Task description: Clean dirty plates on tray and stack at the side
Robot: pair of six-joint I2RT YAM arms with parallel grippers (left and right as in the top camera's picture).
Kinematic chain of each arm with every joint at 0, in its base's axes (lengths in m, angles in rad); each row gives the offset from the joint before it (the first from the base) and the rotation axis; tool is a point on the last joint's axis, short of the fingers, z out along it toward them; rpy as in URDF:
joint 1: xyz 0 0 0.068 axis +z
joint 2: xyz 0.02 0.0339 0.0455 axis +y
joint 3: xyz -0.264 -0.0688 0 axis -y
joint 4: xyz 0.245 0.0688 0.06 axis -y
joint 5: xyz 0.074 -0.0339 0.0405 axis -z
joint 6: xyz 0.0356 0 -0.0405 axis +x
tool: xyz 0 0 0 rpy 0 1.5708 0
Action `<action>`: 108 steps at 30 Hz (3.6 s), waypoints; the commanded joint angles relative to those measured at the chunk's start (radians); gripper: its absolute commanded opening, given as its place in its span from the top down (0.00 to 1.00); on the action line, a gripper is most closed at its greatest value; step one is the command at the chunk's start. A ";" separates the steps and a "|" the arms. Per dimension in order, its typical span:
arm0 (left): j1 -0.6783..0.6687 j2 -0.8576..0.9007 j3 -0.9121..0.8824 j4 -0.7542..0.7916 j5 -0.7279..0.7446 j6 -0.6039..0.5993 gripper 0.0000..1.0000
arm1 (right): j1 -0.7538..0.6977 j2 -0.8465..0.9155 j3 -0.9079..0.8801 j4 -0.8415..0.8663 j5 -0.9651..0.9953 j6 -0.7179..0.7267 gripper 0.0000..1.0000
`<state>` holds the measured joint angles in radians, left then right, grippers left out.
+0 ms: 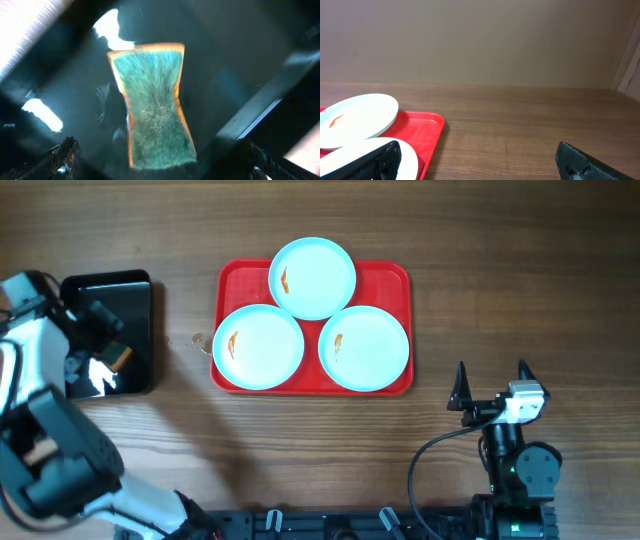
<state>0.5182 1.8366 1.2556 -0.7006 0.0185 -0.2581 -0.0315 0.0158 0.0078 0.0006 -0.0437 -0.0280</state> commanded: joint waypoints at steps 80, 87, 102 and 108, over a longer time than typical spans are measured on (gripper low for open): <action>-0.011 0.143 -0.054 0.187 -0.042 0.061 0.00 | 0.005 -0.002 -0.003 0.003 0.011 -0.010 0.00; -0.011 0.143 -0.054 0.257 -0.042 0.061 0.35 | 0.005 -0.002 -0.003 0.003 0.011 -0.010 0.00; -0.010 0.143 -0.054 0.245 -0.053 0.069 0.00 | 0.005 -0.002 -0.003 0.003 0.011 -0.009 0.00; -0.010 0.143 -0.054 0.198 -0.053 0.068 0.00 | 0.005 -0.002 -0.003 0.003 0.011 -0.009 0.00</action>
<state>0.5060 1.9636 1.2129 -0.4683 -0.0341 -0.1913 -0.0315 0.0158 0.0078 0.0006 -0.0437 -0.0284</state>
